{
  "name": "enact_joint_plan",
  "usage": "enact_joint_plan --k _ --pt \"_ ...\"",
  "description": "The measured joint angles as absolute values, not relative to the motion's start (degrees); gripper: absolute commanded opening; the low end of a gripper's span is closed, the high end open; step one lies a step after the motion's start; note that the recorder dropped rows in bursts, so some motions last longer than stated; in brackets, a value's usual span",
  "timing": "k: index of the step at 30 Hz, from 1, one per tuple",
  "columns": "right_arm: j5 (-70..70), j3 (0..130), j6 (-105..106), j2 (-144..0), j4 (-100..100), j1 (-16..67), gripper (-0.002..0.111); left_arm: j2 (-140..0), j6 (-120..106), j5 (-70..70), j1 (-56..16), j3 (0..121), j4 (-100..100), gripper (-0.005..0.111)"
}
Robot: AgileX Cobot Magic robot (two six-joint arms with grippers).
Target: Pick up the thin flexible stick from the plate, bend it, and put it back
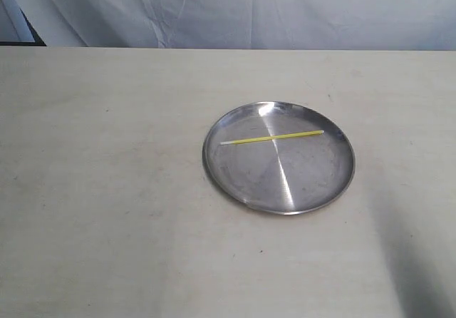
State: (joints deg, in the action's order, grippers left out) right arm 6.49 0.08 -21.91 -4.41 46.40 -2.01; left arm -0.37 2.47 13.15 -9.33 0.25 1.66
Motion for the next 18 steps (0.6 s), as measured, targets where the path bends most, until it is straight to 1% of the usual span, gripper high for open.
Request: enact_joint_plan --k 2,5,7,9,10,11,12,13,15,16,18 --pt "6.2 0.6 -22.0 -4.5 45.0 -2.0 -0.001 -0.4 2.5 13.1 -9.3 0.3 1.7 0.0" --pt "5.2 5.6 -19.3 -7.4 40.1 -2.0 -0.001 -0.4 2.5 13.1 -9.3 0.3 1.7 0.0" --pt "2.8 12.8 -13.9 -16.3 34.7 -2.0 -0.001 -0.4 2.5 13.1 -9.3 0.3 1.7 0.0" --pt "-3.7 21.8 -8.7 -29.5 28.0 -2.0 -0.001 -0.4 2.5 13.1 -9.3 0.3 1.7 0.0" --pt "-9.9 29.3 -5.2 -39.1 23.9 -2.0 -0.001 -0.4 2.5 13.1 -9.3 0.3 1.7 0.0" --pt "-13.1 33.3 -2.7 -44.5 22.2 -2.0 -0.001 -0.4 2.5 13.1 -9.3 0.3 1.7 0.0" --pt "-18.1 40.5 2.4 -55.2 20.5 -2.0 -0.001 -0.4 2.5 13.1 -9.3 0.3 1.7 0.0" --pt "-20.5 44.5 5.3 -60.5 20.0 -2.0 0.002 -0.4 2.5 13.1 -9.3 0.3 1.7 0.0" --pt "-27.3 57.6 16.2 -75.7 19.3 -2.0 0.021 -0.4 2.5 13.1 -9.3 0.3 1.7 0.0" --pt "-30.0 62.7 20.3 -80.3 19.2 -2.0 0.036 -0.4 2.5 13.1 -9.3 0.3 1.7 0.0" --pt "-35.9 72.0 27.0 -89.9 19.2 -2.0 0.053 -0.4 2.5 13.1 -9.3 0.3 1.7 0.0"
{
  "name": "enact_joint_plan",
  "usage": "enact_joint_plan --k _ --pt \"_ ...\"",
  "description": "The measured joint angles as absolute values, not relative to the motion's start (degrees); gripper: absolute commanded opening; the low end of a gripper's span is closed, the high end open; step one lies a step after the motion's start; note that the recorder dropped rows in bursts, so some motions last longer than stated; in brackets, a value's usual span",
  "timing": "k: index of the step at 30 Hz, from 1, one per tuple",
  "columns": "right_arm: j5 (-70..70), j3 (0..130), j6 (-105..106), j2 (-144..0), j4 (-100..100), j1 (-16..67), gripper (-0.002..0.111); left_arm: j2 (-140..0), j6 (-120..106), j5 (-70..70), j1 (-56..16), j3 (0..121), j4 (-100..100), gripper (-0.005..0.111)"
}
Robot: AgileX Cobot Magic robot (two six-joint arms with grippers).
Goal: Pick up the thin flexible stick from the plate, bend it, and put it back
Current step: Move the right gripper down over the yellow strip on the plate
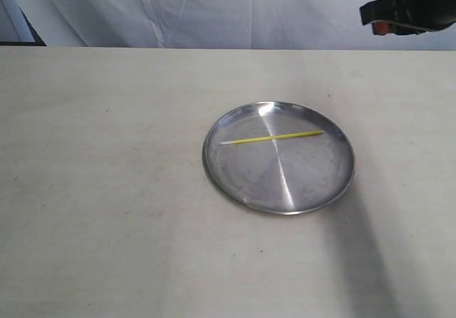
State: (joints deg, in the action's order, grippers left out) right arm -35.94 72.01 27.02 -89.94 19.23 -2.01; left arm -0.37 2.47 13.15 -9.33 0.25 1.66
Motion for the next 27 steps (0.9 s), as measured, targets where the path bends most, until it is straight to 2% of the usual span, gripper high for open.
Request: enact_joint_plan --k 3,8,17,27 --pt "-43.8 82.5 32.6 -102.4 19.0 -0.6 0.054 -0.4 2.5 13.1 -9.3 0.3 1.7 0.0" --pt "-48.2 87.9 41.9 -111.0 17.0 4.8 0.054 -0.4 2.5 13.1 -9.3 0.3 1.7 0.0" --pt "-46.7 88.5 44.3 -117.9 7.9 13.0 0.054 -0.4 2.5 13.1 -9.3 0.3 1.7 0.0" --pt "-46.0 88.5 42.2 -121.3 4.7 14.4 0.054 -0.4 2.5 13.1 -9.3 0.3 1.7 0.0"
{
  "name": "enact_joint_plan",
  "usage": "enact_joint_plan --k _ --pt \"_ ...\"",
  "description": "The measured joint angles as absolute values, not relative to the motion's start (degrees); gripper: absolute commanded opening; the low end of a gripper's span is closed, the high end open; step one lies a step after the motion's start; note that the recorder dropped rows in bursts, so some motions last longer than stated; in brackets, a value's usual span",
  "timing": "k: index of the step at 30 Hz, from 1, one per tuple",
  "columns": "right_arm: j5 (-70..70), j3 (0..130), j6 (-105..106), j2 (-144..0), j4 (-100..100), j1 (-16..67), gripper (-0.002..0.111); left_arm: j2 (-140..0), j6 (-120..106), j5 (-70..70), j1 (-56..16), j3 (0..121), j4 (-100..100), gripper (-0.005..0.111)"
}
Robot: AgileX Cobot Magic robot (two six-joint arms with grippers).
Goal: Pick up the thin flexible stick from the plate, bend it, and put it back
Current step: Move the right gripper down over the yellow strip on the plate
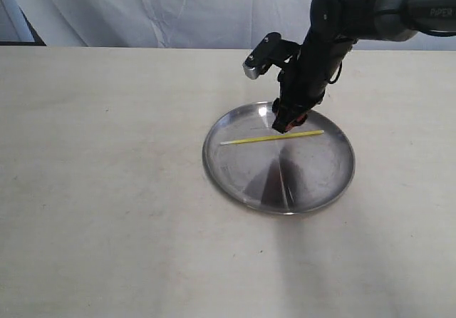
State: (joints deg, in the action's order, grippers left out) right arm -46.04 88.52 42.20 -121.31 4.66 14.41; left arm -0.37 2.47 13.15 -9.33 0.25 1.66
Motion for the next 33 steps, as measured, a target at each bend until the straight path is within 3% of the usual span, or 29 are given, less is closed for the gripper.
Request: enact_joint_plan --k 14,20,33 --pt "-46.4 89.3 11.3 -125.7 6.4 14.4 0.054 -0.4 2.5 13.1 -9.3 0.3 1.7 0.0" --pt "-47.1 92.5 25.3 -125.7 11.2 14.7 0.054 -0.4 2.5 13.1 -9.3 0.3 1.7 0.0" --pt "-51.3 96.5 42.3 -125.7 -3.1 15.1 0.054 -0.4 2.5 13.1 -9.3 0.3 1.7 0.0"
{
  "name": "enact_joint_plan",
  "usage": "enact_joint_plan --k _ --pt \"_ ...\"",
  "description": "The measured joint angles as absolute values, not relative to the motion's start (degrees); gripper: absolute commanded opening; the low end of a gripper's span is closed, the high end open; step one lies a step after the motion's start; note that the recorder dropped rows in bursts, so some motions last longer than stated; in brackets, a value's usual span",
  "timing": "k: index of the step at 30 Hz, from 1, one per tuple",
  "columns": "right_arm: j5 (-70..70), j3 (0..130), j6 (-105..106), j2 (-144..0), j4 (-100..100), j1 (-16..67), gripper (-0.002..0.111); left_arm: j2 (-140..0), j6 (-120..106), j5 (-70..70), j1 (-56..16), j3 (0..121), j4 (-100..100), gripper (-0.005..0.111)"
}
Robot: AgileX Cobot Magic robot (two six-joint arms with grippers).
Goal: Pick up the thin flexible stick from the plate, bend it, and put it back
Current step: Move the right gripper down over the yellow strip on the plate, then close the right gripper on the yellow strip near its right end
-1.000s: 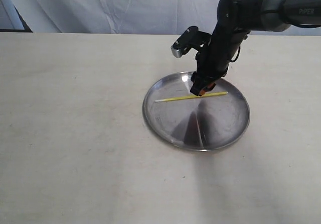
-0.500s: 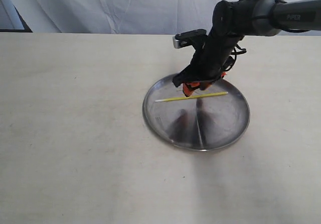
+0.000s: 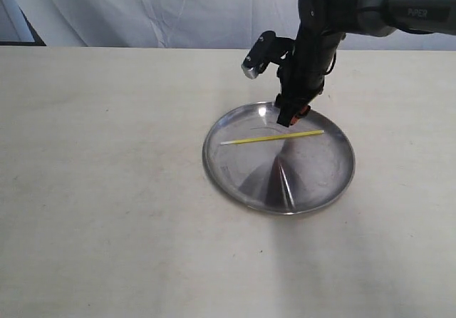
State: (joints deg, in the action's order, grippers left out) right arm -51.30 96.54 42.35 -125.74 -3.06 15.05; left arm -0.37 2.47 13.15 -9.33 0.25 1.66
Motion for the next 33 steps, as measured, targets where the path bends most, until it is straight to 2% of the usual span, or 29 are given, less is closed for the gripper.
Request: enact_joint_plan --k 30,33 --pt "-52.5 96.8 45.0 -131.6 0.0 13.2 0.054 -0.4 2.5 13.1 -9.3 0.3 1.7 0.0" --pt "-53.0 97.0 45.0 -132.0 0.6 13.0 0.051 -0.4 2.5 13.1 -9.3 0.3 1.7 0.0"
